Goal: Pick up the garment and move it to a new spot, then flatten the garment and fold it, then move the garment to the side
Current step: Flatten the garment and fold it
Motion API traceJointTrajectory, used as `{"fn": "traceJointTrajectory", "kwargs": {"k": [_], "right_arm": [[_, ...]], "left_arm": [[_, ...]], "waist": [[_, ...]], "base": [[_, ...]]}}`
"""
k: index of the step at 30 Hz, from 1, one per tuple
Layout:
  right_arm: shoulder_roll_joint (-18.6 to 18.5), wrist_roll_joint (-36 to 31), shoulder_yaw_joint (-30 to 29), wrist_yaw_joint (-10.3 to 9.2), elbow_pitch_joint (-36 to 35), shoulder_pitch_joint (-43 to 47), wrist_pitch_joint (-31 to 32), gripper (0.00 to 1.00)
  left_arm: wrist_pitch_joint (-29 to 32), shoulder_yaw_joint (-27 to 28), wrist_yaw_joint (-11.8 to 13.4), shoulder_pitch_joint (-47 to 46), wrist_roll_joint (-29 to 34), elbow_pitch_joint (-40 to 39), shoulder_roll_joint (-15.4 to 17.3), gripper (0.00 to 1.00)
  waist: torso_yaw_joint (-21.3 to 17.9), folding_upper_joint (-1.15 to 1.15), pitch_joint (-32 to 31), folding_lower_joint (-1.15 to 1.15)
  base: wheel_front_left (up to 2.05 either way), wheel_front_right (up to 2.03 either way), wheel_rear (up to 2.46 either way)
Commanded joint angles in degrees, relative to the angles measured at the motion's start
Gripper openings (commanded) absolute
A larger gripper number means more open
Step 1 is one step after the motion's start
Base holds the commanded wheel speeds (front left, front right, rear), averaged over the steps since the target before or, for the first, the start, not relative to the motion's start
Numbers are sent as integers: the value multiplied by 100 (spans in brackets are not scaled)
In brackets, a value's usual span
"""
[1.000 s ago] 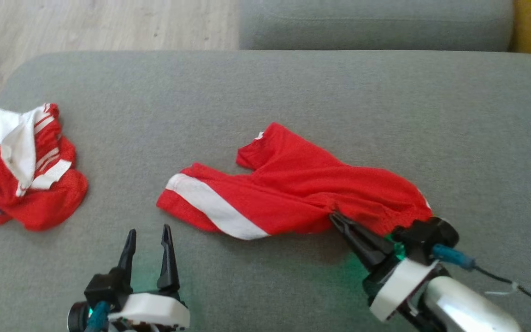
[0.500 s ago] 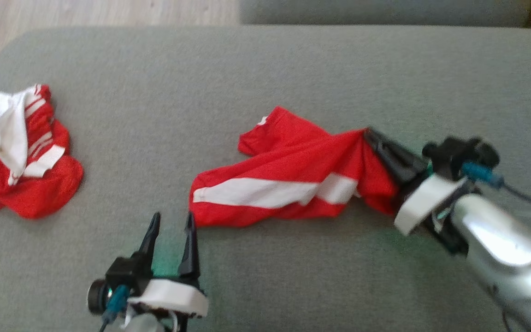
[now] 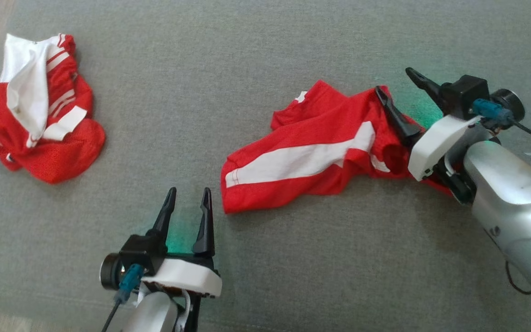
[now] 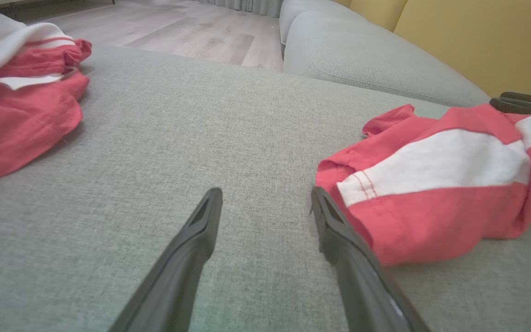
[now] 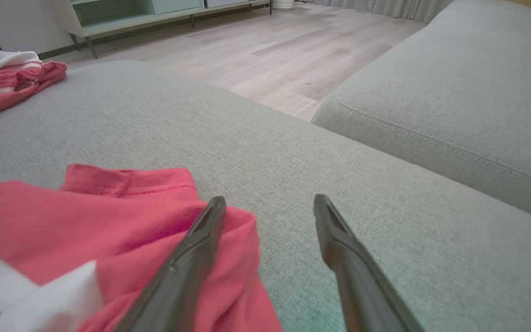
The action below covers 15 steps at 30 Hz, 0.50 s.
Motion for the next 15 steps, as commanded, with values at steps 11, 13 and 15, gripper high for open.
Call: {"fn": "traceJointTrajectory", "kwargs": {"k": [11, 13, 15], "right_arm": [[232, -632, -2236, -4, -1330, 742, -85, 100], [432, -907, -2741, -4, -1901, 1362, -85, 100], [566, -1093, -3011, -4, -2233, 1795, -85, 100]], "left_arm": [[-55, 587, 51, -117, 229, -71, 36, 100], [-55, 758, 36, -6, 336, -56, 36, 100], [-55, 875, 43, 85, 418, -50, 36, 100]], "waist": [[-672, 0, -463, -2], [-842, 0, -665, -2], [-937, 0, -808, -2]], "base": [[0, 0, 0], [0, 0, 0], [0, 0, 0]]}}
